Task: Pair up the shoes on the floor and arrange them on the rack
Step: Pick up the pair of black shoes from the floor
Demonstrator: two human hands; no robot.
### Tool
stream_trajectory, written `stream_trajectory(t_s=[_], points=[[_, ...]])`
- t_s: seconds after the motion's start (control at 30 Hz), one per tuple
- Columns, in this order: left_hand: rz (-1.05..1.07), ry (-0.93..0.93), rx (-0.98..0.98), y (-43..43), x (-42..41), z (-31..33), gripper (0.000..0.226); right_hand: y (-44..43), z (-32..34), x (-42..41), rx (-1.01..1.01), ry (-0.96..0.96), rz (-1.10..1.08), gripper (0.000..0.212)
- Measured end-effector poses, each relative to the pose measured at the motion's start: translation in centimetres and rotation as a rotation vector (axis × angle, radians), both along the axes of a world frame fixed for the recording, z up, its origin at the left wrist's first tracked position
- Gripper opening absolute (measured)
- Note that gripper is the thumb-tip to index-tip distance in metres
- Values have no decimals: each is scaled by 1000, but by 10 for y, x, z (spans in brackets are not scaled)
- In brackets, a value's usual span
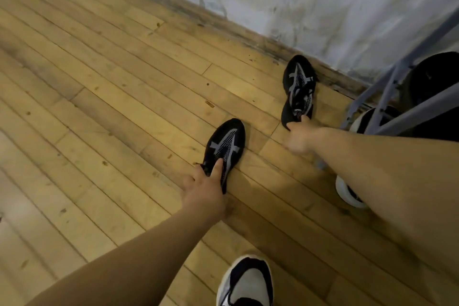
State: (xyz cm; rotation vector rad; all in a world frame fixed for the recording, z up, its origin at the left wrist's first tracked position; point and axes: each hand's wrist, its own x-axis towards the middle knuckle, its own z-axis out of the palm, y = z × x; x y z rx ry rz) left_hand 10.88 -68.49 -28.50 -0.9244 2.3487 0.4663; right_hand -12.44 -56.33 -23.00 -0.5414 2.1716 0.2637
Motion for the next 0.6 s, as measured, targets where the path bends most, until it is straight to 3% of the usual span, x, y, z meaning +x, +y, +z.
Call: stream_trajectory(t_s=[0.1,0.23,0.4,0.53,0.6], points=[[-36,19,7,-1,4,-2,99,5,-7,1,-81,106,8,48],[-26,19,30,-8,5,-2,99,24,-4,25,-143,84,30,61],[-54,81,30,-9,16,-3,103,69,19,114,-172,-242,-18,64],[-27,113,45,-5,25,-4,106,86,4,160,-240,-14,-237,87],[34,153,110,-2,30,-2,108,82,-18,177,-231,-37,-350,102]])
